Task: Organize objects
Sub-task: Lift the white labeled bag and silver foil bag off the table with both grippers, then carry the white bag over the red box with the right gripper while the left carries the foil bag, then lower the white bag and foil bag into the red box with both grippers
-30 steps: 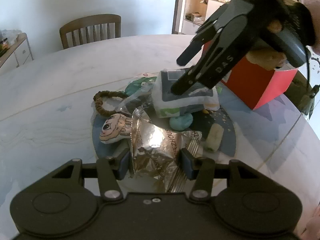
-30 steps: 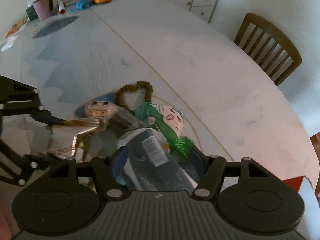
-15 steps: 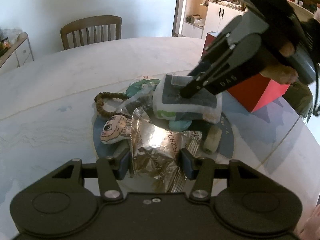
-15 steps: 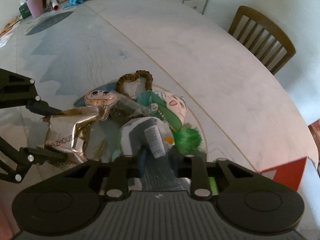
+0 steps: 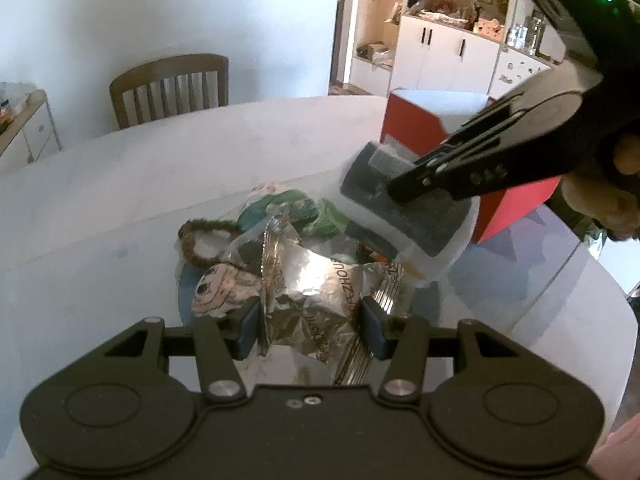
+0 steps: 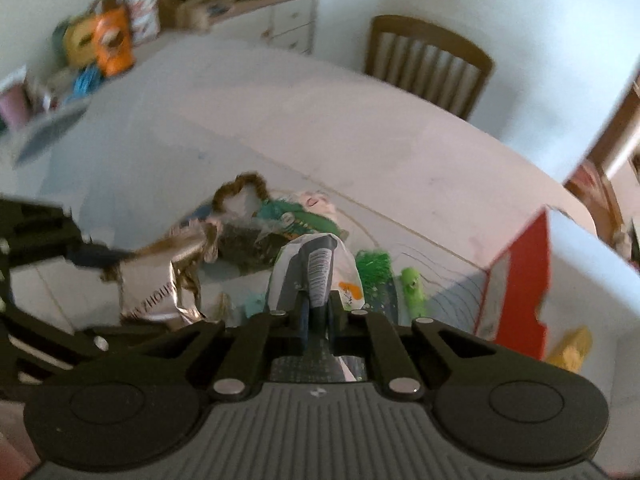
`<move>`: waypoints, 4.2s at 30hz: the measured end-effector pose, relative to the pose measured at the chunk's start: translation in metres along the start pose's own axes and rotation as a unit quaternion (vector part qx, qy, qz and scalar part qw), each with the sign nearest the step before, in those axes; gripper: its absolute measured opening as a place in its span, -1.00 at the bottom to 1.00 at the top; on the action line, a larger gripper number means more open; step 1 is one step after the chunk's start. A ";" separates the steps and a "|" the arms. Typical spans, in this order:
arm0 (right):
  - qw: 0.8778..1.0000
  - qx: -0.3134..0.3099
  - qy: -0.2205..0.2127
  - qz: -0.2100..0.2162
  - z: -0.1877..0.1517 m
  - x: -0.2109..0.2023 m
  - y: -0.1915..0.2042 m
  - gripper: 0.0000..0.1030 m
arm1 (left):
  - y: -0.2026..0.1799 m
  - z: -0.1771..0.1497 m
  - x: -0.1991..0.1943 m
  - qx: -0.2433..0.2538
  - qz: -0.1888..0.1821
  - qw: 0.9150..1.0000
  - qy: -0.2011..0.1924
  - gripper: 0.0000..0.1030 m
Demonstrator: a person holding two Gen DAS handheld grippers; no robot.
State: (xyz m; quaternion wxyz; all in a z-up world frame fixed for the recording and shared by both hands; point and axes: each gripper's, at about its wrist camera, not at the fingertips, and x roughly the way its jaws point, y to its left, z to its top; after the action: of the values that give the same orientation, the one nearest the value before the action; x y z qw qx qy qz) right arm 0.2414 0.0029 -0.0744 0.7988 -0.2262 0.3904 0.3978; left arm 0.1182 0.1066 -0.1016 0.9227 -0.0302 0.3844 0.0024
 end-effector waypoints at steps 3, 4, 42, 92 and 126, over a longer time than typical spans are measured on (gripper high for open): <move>0.999 0.038 -0.015 -0.006 -0.004 -0.023 -0.011 -0.85 | -0.006 0.007 -0.006 0.006 -0.008 1.000 -0.007 0.00; 0.999 0.046 -0.019 -0.008 -0.005 -0.030 -0.014 -0.84 | -0.008 0.009 -0.007 0.009 -0.011 1.000 -0.009 -0.01; 0.971 0.218 -0.087 -0.054 -0.069 -0.118 -0.289 -0.84 | -0.109 0.109 0.068 0.009 0.018 0.998 0.051 -0.20; 0.982 0.180 -0.055 0.009 -0.066 -0.079 -0.312 -0.84 | -0.147 0.040 0.093 0.063 0.057 0.994 0.072 -0.45; 0.985 0.171 -0.022 -0.013 -0.073 -0.053 -0.339 -0.84 | -0.186 0.169 0.103 0.047 -0.038 0.998 -0.018 -0.52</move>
State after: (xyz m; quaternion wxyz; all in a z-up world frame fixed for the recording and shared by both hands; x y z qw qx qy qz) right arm 0.4643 -0.2672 -0.0582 0.8393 -0.0823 0.4321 0.3196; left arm 0.3155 -0.0714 -0.0461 0.9293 -0.0016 0.3660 -0.0503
